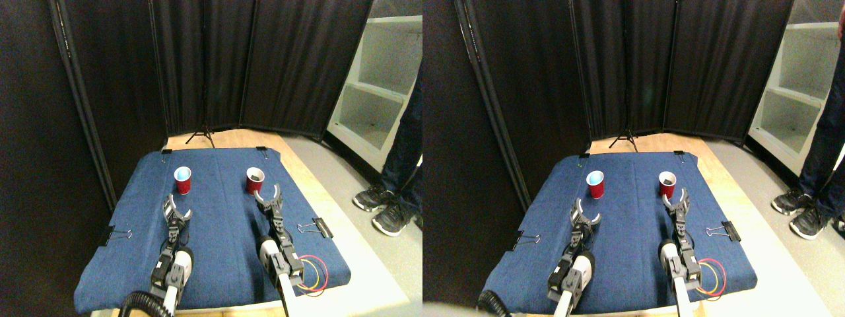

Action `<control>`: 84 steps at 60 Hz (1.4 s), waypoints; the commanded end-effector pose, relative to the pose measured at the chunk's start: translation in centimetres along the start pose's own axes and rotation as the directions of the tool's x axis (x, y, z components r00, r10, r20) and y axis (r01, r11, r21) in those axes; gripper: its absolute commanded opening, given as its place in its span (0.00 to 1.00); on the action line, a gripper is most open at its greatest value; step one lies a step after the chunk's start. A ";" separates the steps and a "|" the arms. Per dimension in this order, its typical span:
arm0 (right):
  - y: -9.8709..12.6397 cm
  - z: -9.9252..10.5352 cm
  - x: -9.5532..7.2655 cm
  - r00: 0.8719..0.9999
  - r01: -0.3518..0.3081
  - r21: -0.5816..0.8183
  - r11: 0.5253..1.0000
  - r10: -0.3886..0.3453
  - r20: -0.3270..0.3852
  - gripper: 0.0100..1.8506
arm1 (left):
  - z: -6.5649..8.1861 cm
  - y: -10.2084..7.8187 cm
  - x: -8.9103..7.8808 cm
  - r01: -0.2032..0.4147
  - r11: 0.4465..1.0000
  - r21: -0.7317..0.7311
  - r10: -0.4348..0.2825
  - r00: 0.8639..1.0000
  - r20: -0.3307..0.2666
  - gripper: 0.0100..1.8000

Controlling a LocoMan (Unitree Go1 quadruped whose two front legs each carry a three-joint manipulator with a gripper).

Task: Pour (bimanual)

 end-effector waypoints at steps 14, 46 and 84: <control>2.0 1.2 -1.2 0.991 -0.122 -0.056 0.991 0.124 0.049 0.24 | 1.6 -2.3 -1.7 0.186 0.962 0.197 -0.191 0.982 0.003 0.28; 3.3 1.6 -2.4 0.958 -0.277 -0.419 0.865 0.285 -0.044 0.18 | 2.8 -3.9 -3.9 0.398 0.724 0.564 -0.396 0.909 -0.133 0.22; 2.9 1.6 -2.3 0.960 -0.273 -0.503 0.820 0.266 -0.088 0.17 | 2.2 -3.6 -3.6 0.343 0.216 0.914 -0.421 0.877 -0.230 0.50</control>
